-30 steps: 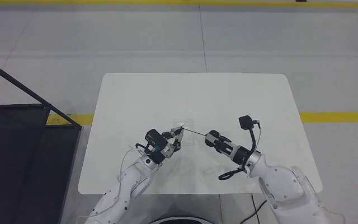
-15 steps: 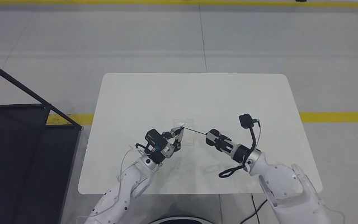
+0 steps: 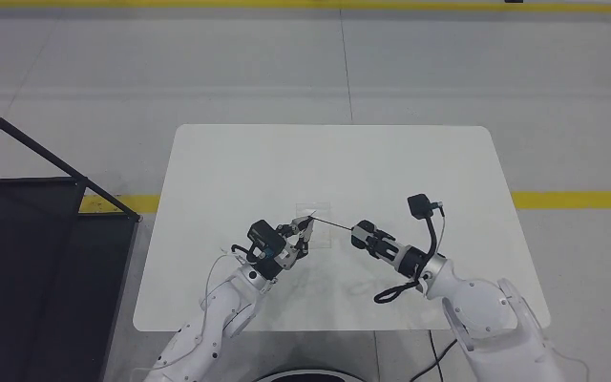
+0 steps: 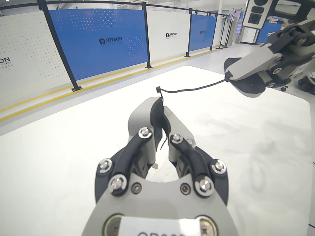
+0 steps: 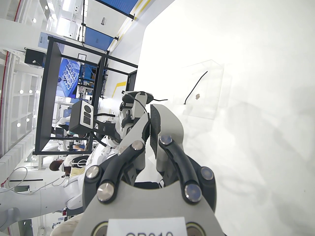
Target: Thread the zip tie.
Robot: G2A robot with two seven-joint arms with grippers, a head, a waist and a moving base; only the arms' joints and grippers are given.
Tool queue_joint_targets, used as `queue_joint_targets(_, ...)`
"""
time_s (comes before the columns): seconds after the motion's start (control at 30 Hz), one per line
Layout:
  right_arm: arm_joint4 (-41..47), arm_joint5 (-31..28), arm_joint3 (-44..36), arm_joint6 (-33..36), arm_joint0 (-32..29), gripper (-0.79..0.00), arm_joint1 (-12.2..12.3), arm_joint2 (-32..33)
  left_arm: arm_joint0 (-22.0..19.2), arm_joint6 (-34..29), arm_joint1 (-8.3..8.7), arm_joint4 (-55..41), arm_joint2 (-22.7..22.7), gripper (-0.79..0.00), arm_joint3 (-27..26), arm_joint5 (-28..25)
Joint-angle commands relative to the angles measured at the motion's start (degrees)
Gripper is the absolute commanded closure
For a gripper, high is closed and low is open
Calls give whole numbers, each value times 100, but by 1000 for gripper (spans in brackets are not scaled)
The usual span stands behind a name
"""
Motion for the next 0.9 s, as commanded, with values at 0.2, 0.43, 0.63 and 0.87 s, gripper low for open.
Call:
queue_joint_targets(0.2,-4,85,-30,20,20,0,1,-13,0,0,0,0,0,0,0,0)
queue_joint_targets(0.43,-38,269,-58,32,60,0,-2,-45,0,0,0,0,0,0,0,0)
queue_joint_targets(0.63,-60,300,-81,31,65,0,-2,-64,0,0,0,0,0,0,0,0)
queue_joint_targets(0.87,-160,351,-112,54,68,0,-1,-120,0,0,0,0,0,0,0,0)
